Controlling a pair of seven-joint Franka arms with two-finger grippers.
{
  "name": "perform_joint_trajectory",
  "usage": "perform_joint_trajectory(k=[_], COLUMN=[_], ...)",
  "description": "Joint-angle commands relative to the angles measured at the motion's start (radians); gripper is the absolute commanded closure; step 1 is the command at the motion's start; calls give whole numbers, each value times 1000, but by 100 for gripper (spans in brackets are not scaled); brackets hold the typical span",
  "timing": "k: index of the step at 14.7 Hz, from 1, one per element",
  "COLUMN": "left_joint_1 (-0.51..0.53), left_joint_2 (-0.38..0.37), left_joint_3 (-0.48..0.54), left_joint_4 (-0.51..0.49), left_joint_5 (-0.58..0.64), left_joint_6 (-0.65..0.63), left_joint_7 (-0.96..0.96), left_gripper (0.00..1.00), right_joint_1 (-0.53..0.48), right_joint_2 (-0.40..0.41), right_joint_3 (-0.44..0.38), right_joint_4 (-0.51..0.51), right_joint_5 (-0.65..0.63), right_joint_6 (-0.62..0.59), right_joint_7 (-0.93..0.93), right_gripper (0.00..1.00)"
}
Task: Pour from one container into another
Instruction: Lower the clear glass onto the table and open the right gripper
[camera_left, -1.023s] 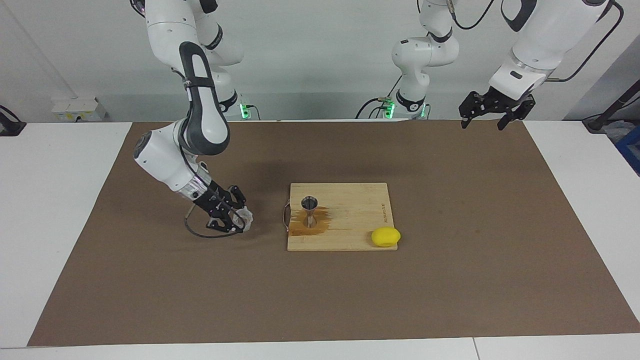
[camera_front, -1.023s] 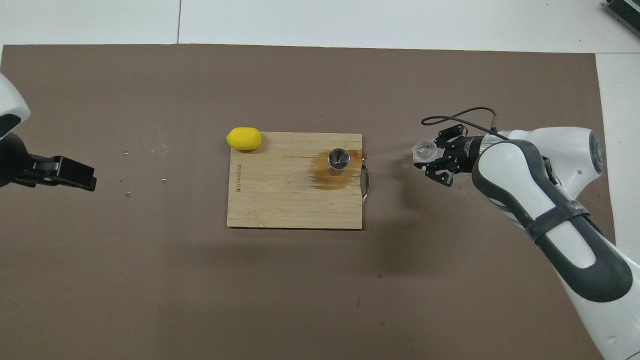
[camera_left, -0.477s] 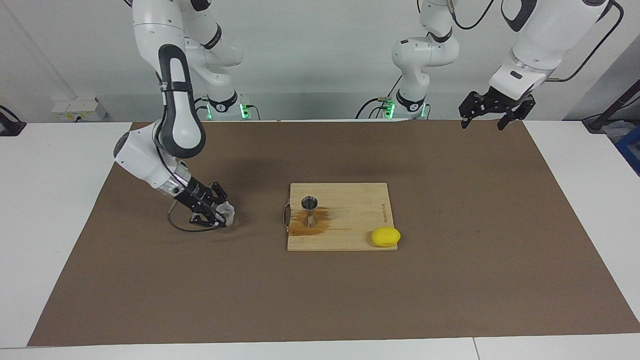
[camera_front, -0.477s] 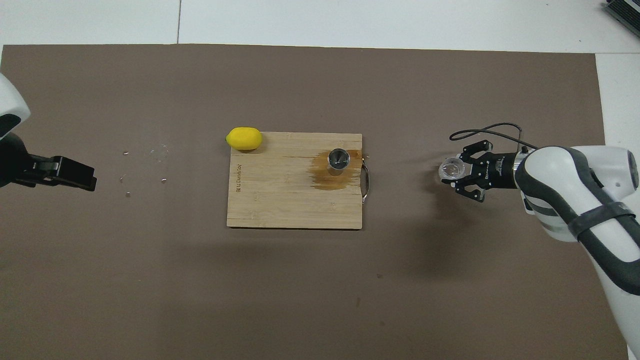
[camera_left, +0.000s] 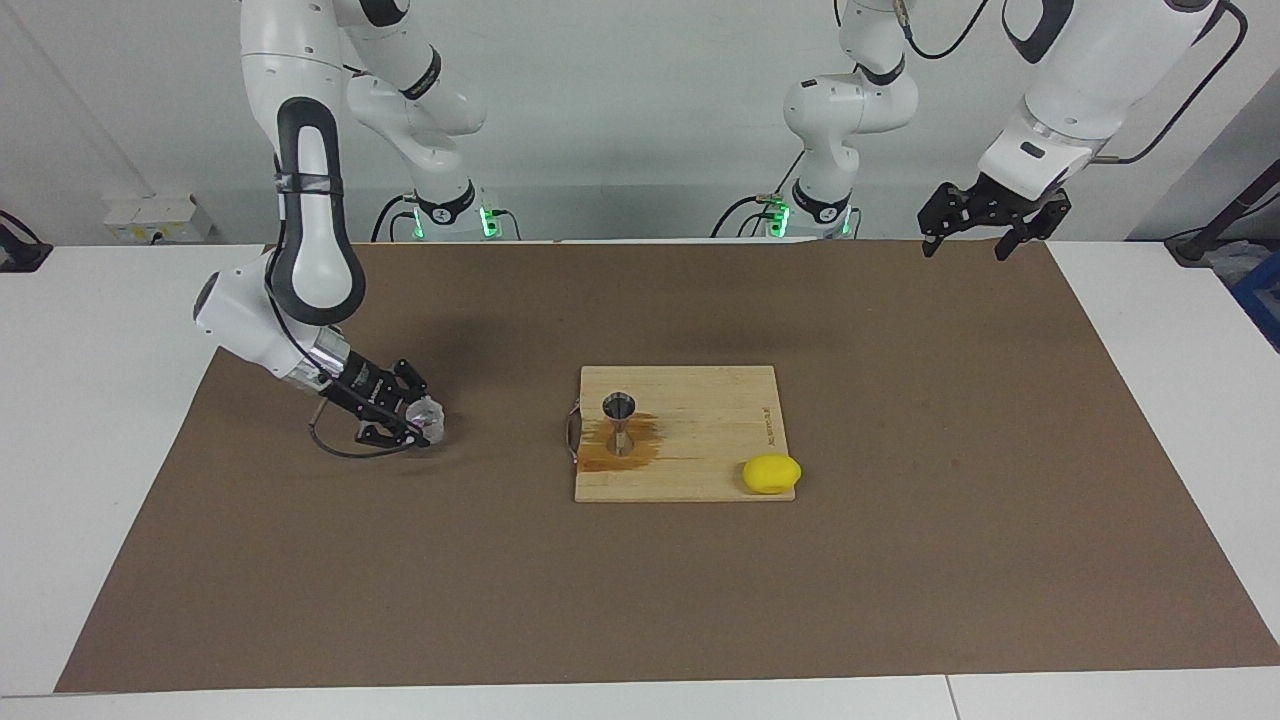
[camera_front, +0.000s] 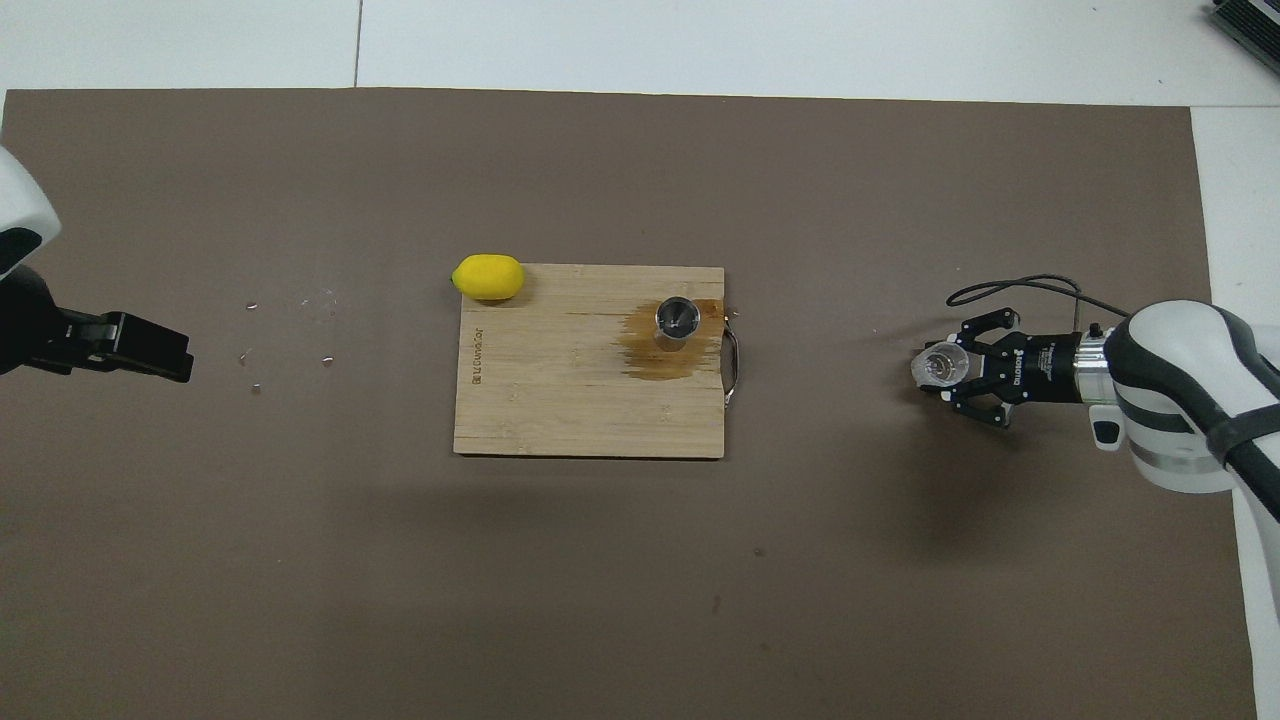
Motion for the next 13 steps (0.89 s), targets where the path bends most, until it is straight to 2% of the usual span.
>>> perform_joint_trajectory(k=[1, 2, 3, 4, 7, 13], left_joint_1=[-13, -11, -13, -13, -13, -13], left_joint_2=[-23, -23, -23, -23, -23, -23], left_joint_3=[11, 11, 11, 11, 11, 11], left_joint_4=[-16, -16, -16, -16, -16, -16], left_joint_5=[18, 18, 18, 18, 18, 18], left_joint_6=[-11, -11, -11, -11, -11, -11], left_joint_7=[0, 2, 2, 2, 2, 2], left_gripper=[0, 0, 0, 0, 0, 0], right_joint_1=[-6, -6, -6, -5, -11, -48], right_joint_2=[-3, -3, -5, -8, -16, -74], right_joint_3=[10, 8, 8, 7, -1, -1], right_joint_4=[-5, -8, -8, -8, -10, -10], right_joint_5=[30, 29, 18, 17, -3, -247], right_joint_6=[9, 10, 12, 13, 13, -3], right_joint_7=[-26, -32, -38, -37, -49, -175], right_gripper=[52, 31, 5, 0, 0, 0])
